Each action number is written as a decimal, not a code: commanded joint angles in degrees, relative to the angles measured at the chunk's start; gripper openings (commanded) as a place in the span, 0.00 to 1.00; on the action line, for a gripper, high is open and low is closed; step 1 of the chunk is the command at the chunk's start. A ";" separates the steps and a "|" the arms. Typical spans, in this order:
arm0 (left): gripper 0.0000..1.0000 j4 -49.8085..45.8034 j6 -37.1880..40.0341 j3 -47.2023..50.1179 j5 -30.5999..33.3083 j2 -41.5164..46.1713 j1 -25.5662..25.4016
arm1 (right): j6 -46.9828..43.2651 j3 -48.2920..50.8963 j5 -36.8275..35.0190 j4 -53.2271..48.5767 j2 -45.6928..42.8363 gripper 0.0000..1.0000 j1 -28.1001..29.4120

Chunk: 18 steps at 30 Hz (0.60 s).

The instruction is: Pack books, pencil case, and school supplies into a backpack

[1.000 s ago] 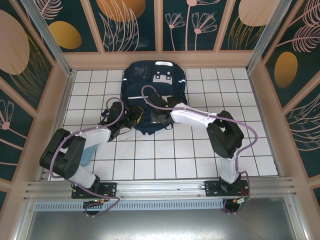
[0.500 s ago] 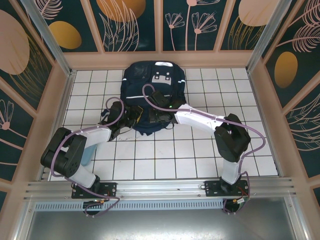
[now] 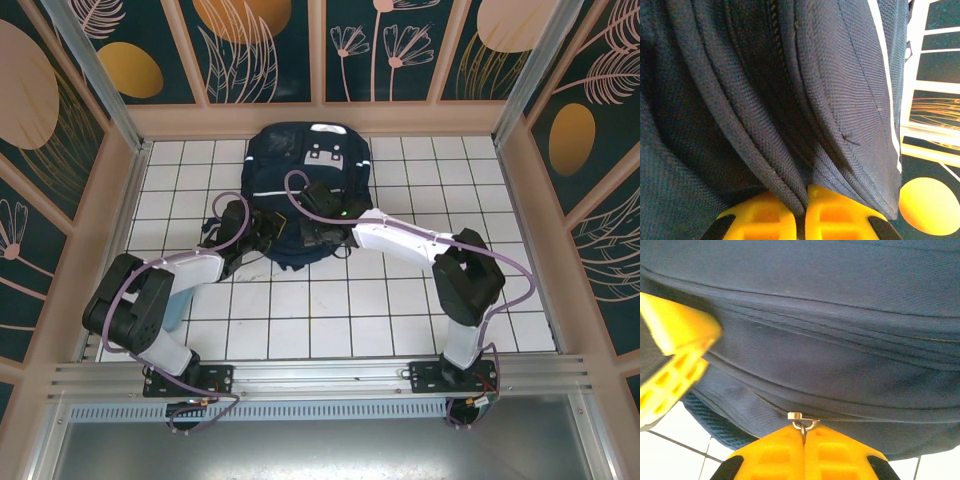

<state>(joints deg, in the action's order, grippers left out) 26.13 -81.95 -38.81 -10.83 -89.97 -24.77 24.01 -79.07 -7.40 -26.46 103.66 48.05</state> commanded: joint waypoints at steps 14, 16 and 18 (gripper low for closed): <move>0.00 -5.54 5.13 4.31 4.02 6.78 2.03 | -12.52 1.69 -9.67 -2.90 -3.96 0.00 -16.38; 0.00 -6.82 6.10 5.57 3.48 8.08 2.33 | -15.14 -0.18 -7.16 -1.36 -2.34 0.00 -18.82; 0.00 -8.73 7.31 6.81 2.47 9.48 2.99 | -17.15 -1.76 -5.08 -0.50 -1.41 0.00 -20.53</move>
<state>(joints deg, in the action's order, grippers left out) 25.23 -78.74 -35.09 -10.68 -83.64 -24.34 11.18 -77.58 -5.58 -27.44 100.95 33.74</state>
